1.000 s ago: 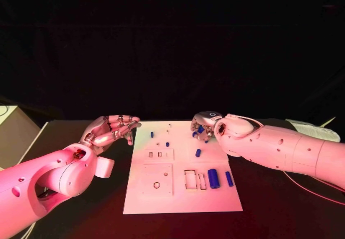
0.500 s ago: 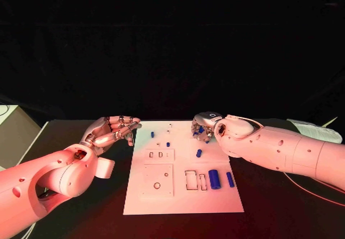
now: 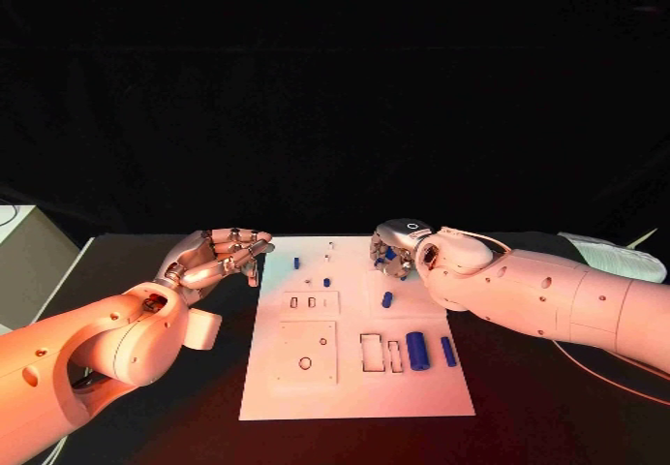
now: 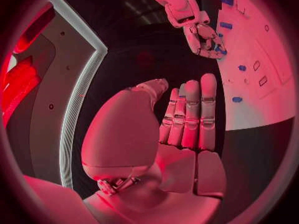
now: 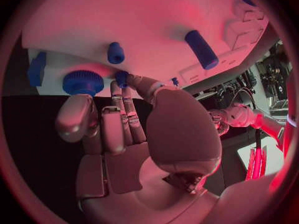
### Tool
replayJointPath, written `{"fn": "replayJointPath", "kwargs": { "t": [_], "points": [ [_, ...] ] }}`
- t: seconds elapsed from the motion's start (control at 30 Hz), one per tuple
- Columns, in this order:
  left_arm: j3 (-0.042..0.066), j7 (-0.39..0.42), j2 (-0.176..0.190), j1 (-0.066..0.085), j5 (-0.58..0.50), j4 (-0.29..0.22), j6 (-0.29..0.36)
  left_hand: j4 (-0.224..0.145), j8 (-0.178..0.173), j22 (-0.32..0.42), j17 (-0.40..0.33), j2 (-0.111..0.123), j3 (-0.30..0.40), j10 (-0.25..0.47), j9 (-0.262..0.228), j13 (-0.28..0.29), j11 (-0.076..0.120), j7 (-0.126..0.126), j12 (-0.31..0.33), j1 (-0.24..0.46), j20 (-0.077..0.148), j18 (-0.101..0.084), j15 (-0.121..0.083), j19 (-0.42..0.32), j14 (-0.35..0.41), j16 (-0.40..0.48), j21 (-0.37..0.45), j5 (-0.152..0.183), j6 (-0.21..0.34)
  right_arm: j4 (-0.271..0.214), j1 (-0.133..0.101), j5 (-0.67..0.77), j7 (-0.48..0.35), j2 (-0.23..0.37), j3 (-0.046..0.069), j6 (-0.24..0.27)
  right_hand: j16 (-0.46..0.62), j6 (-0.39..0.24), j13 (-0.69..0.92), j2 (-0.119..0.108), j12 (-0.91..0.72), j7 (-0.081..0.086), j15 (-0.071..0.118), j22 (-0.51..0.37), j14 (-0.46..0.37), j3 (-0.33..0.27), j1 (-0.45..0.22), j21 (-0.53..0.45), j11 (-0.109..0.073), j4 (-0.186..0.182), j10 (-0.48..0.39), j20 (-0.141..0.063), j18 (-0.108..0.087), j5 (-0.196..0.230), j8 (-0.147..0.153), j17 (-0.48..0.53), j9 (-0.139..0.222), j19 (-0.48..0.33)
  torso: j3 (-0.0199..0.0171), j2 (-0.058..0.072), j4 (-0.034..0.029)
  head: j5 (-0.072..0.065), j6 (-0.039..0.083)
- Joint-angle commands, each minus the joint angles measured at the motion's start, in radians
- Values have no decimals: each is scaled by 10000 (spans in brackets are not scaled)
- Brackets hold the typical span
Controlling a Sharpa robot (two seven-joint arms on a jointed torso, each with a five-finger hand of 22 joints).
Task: Assemble the parts on the task board
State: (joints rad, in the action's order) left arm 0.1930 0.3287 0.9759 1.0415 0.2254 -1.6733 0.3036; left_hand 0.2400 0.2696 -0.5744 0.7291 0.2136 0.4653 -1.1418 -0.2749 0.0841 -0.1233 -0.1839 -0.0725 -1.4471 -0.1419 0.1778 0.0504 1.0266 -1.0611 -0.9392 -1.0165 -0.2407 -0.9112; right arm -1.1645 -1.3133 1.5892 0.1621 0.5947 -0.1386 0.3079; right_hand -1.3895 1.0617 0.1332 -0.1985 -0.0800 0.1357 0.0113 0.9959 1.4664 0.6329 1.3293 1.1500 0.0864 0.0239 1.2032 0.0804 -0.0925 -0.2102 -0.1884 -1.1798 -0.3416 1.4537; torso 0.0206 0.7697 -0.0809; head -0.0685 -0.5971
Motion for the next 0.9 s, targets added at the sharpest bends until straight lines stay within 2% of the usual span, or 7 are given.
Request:
{"fn": "replayJointPath", "kwargs": {
  "t": [0.03, 0.33, 0.47, 0.7, 0.8, 0.83, 0.9],
  "points": [
    [10, 26, 4, 4, 2, -35, -116, -1, -25, -5, 4, -12, 42, 67, -9, -9, -2, 5, 62, 77, 5, 55, -3, -58, 72, -31, -39, 63, 77, -155, 9, 210, 21, 30, -5, 702, -75, 7, 170, 75, -89, 35, 80, 45, 386, 48, 138, 64, -186, 15, 297, -58, -131, 52, -31, -28, -28, 18, 14, 8, 1, 7, 40],
    [10, 54, 25, 4, -20, -18, -89, -1, -25, -5, 4, -12, 42, 67, -9, -9, -2, 5, 62, 77, 5, 55, -3, -58, 72, -31, -39, 63, 77, -309, -35, 389, 166, -226, 38, 1298, -111, 27, 212, 82, -99, 26, 98, 131, 396, 77, 178, 124, -206, 79, 379, -73, -117, 82, -50, -83, -70, 36, 16, 33, -13, 33, 137],
    [11, 63, 26, 5, -25, -23, -84, -1, -25, -5, 4, -12, 42, 67, -9, -9, -2, 5, 62, 77, 5, 55, -3, -58, 72, -31, -39, 63, 77, -104, -51, 488, 253, -527, 49, 1502, -121, 31, 218, 83, -95, 26, 100, 155, 399, 87, 190, 141, -206, 94, 385, -75, -113, 81, -53, -101, -78, 41, 37, 42, -42, 9, 154],
    [14, 74, 11, 5, -27, -40, -81, -10, -25, -3, 0, -21, 54, 74, -17, -8, -3, 7, 55, 68, -1, 59, 1, -79, 83, -30, -47, 65, 83, 350, -68, 628, 306, -1027, 98, 1789, -136, 35, 219, 72, -83, 29, 100, 200, 405, 91, 192, 174, -203, 109, 377, -77, -105, 86, -56, -128, -86, 50, 26, 69, -53, 3, 183],
    [17, 77, 2, 5, -27, -50, -82, -10, -25, -3, 0, -21, 54, 74, -17, -8, -3, 7, 55, 68, -1, 59, 1, -79, 83, -30, -47, 65, 83, 529, -71, 643, 298, -1223, 109, 1915, -141, 35, 219, 62, -74, 32, 99, 211, 406, 93, 188, 181, -199, 115, 369, -78, -102, 89, -56, -138, -91, 52, 57, 78, -83, -5, 183],
    [18, 78, -1, 6, -27, -52, -81, -10, -25, -3, 0, -21, 54, 74, -17, -8, -3, 7, 55, 68, -1, 59, 1, -79, 83, -30, -47, 65, 83, 590, -72, 647, 307, -1292, 112, 1968, -141, 35, 219, 62, -74, 32, 99, 211, 406, 93, 188, 181, -199, 115, 369, -78, -102, 89, -56, -138, -91, 52, 49, 81, -73, 8, 182],
    [22, 79, -12, 6, -27, -54, -79, -10, -25, -3, 0, -21, 54, 74, -17, -8, -3, 7, 55, 68, -1, 59, 1, -79, 83, -30, -47, 65, 83, 708, -73, 681, 384, -1433, 126, 2100, -141, 35, 219, 62, -74, 32, 99, 211, 406, 93, 188, 181, -199, 115, 369, -78, -102, 89, -56, -138, -91, 52, 81, 96, -111, 20, 189]
  ]
}}
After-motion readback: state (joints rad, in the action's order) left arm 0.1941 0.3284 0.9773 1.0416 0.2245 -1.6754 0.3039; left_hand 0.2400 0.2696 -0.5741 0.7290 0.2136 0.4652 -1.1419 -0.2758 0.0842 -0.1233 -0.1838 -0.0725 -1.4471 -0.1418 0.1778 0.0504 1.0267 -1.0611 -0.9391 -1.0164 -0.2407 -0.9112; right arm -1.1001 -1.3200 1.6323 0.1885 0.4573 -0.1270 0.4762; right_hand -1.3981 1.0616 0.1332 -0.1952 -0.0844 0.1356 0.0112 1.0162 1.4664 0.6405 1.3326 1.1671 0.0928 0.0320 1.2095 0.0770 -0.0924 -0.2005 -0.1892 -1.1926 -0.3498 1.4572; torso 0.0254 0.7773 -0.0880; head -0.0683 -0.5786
